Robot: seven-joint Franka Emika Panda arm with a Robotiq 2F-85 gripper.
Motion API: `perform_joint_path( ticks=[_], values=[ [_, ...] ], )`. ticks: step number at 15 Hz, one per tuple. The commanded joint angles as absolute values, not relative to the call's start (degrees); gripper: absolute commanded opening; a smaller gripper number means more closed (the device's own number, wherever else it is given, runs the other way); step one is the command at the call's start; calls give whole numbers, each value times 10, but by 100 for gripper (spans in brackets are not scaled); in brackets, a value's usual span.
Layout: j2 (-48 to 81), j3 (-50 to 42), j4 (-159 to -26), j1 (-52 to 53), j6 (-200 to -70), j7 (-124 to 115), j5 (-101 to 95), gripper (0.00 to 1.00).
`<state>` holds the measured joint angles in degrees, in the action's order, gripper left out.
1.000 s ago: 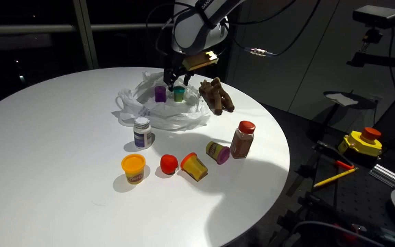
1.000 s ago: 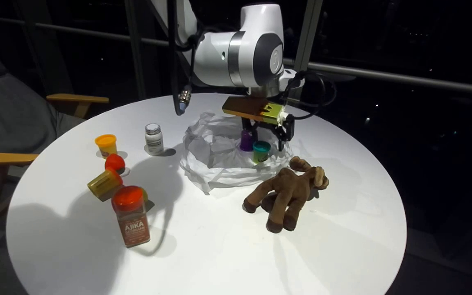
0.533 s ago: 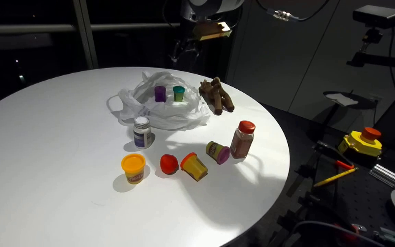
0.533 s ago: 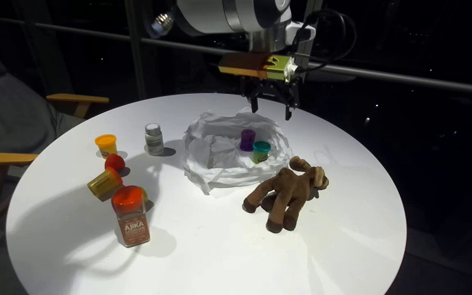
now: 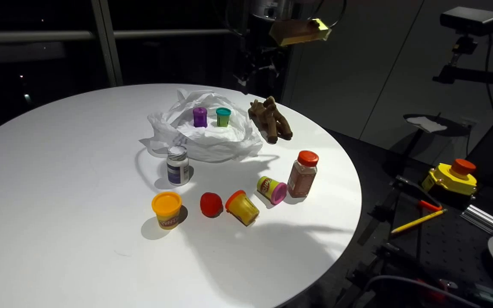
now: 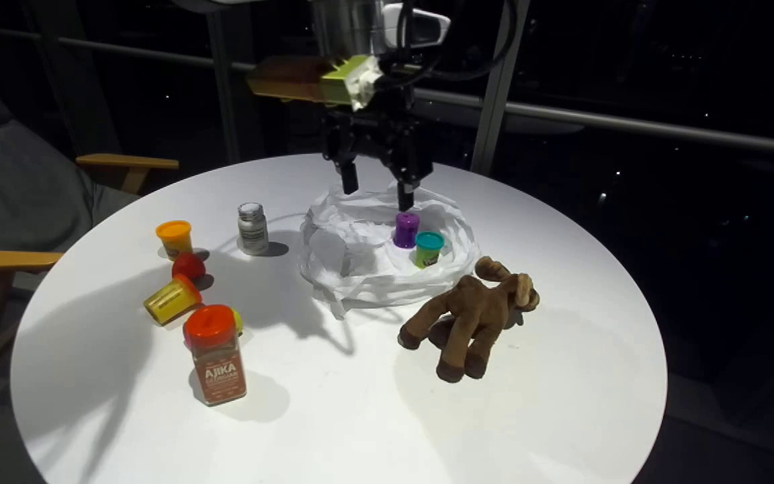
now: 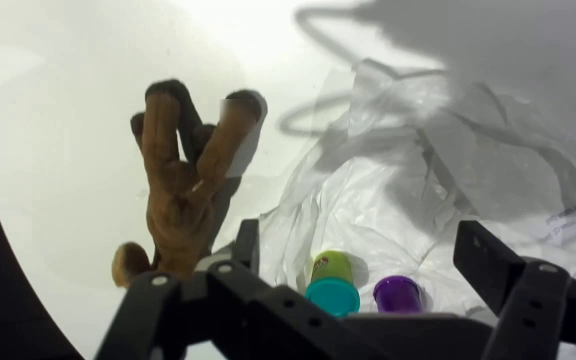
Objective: Pick the objects on the table in the plastic bag
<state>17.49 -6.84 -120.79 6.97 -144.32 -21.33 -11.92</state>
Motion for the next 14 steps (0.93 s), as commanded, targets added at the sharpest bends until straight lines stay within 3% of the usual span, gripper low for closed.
perform_joint_path(
  ticks=[1,8,14],
  values=[
    [60,-70,-1352,88,-1464,-324,-137,100],
    [-21,-15,-1470,62,-1468,-362,-23,100],
    [-9,3,-1492,54,-1469,-337,35,100]
  ],
)
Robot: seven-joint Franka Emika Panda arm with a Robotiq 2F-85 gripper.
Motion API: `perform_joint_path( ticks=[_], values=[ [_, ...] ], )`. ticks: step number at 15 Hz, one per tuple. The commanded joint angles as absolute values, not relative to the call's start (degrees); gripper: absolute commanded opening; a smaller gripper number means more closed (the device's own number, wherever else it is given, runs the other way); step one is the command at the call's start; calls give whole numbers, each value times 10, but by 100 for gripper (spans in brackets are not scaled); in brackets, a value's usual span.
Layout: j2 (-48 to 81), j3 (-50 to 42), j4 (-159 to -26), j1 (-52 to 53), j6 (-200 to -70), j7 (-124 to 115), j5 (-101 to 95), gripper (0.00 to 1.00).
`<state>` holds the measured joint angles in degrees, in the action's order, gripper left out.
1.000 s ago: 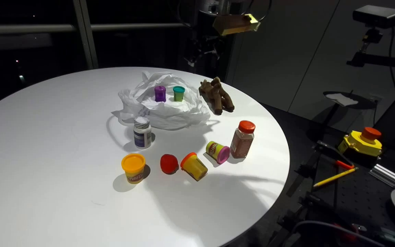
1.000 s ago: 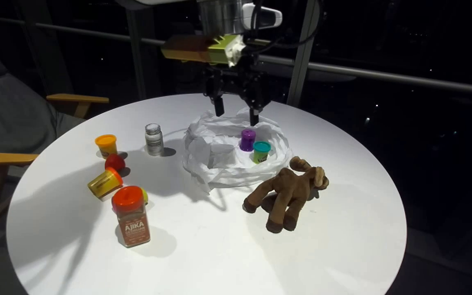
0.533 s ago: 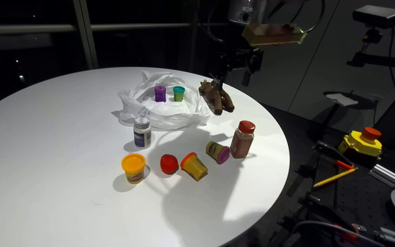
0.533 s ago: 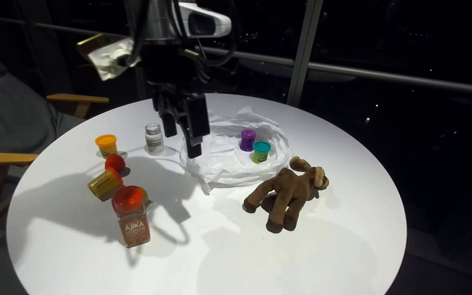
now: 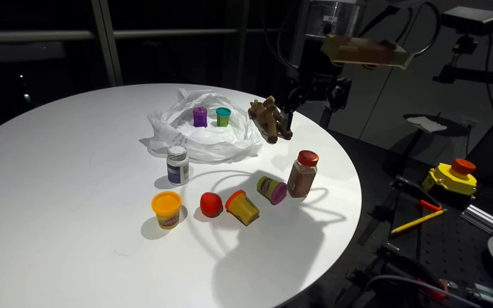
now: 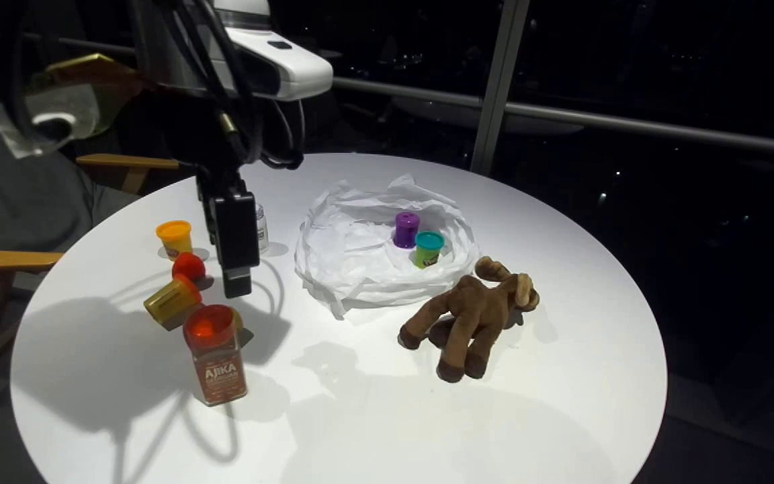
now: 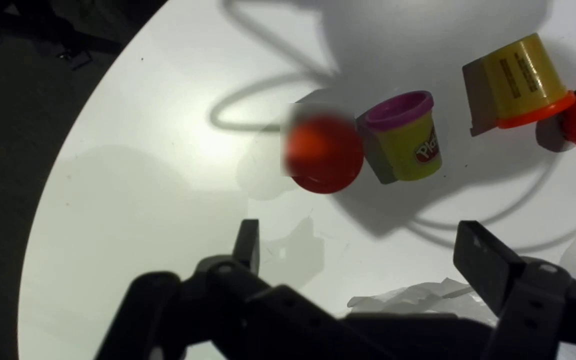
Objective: Pick the objects on the table in the plastic bag
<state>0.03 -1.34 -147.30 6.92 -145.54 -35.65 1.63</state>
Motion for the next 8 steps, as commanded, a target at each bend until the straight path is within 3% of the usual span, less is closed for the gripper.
perform_joint_path(
  ticks=[1,8],
  values=[
    [-5,4,-1495,54,-1471,-336,28,100],
    [21,23,-1505,60,-1497,-275,17,100]
  ],
)
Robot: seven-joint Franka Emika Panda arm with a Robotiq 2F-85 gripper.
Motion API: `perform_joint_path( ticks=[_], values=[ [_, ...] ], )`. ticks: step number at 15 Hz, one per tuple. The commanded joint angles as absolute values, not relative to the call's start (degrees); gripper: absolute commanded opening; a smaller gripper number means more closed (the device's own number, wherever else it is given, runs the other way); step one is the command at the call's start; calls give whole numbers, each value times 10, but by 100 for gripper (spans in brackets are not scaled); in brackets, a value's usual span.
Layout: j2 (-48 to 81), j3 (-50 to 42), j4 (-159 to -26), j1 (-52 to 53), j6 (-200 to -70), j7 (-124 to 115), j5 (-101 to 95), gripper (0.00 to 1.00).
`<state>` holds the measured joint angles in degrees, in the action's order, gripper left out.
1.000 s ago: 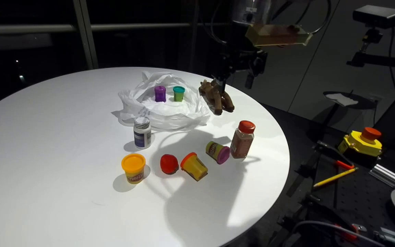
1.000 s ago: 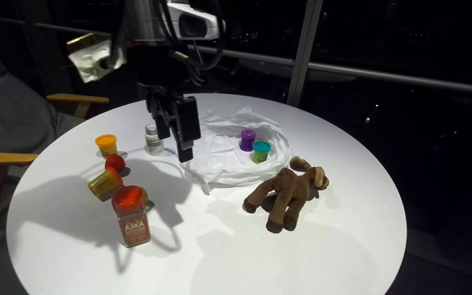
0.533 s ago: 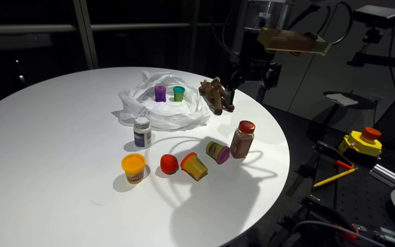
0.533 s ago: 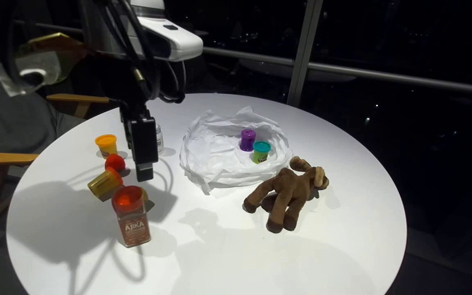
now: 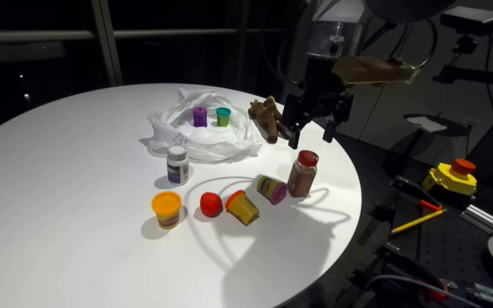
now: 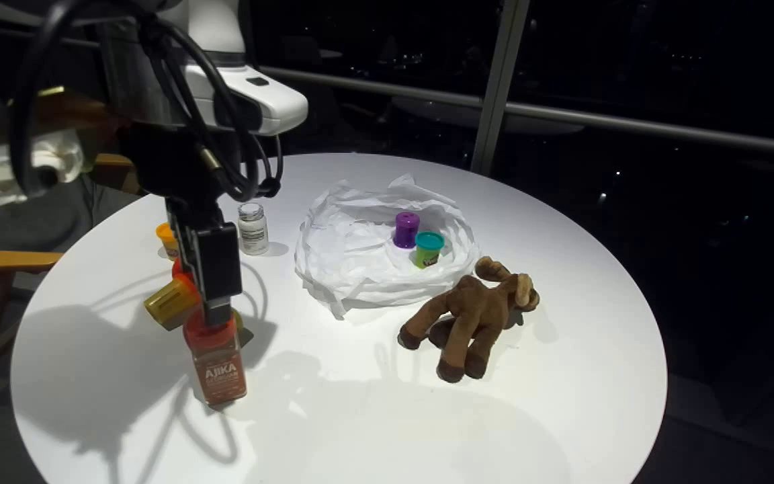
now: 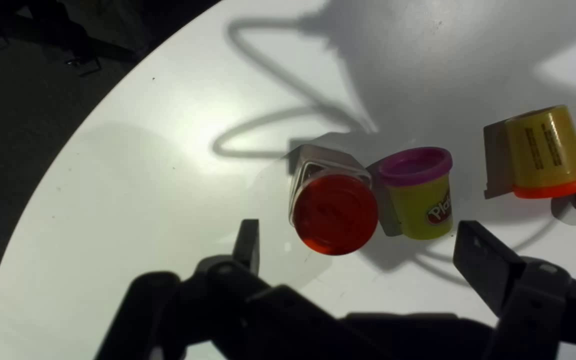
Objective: Pick the objects on the table in the plastic bag
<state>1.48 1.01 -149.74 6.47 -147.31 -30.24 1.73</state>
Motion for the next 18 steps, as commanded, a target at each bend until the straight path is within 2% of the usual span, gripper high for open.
perform_joint_path(
  ticks=[1,17,18],
  values=[
    [27,23,-1505,60,-1500,-282,-1,100],
    [109,-13,-1485,75,-1551,-319,-89,99],
    [111,-12,-1485,73,-1553,-312,-78,74]
  ],
)
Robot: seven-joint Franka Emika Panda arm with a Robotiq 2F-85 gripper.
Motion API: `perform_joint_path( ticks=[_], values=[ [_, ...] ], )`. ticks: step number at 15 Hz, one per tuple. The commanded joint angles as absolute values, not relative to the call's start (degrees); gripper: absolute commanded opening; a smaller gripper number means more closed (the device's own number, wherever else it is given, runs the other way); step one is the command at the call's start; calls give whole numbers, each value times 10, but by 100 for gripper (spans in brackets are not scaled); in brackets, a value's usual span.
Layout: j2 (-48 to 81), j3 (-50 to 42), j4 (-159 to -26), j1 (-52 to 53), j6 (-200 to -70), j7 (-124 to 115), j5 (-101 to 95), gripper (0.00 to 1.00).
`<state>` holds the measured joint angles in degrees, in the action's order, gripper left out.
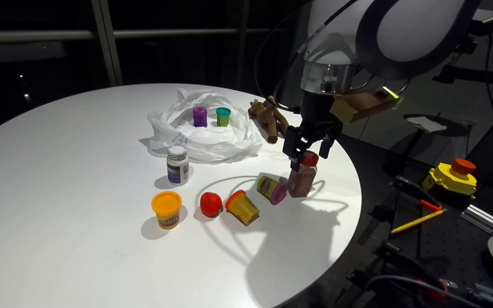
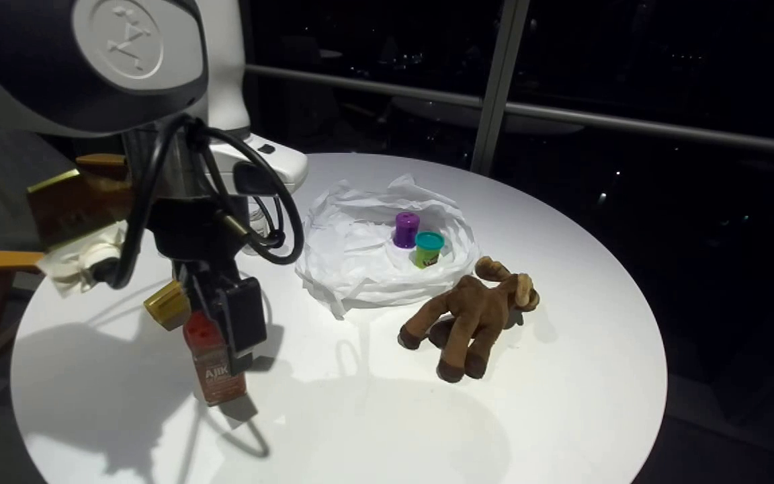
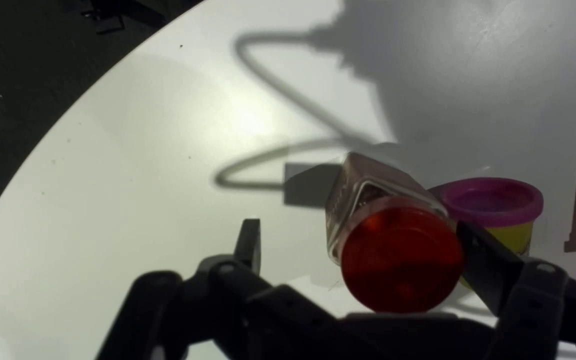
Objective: Pick the objects on the table in the plastic bag
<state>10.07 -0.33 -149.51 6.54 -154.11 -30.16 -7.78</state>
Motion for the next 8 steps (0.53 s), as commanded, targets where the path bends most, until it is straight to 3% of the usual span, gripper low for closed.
perform_joint_path(
  ticks=[1,2,6,8],
  values=[
    [112,-11,-1485,73,-1554,-308,-74,74],
    [114,-9,-1484,73,-1553,-303,-67,70],
    [107,1,-1485,71,-1543,-289,-42,36],
    [102,3,-1483,73,-1537,-288,-35,26]
  ],
)
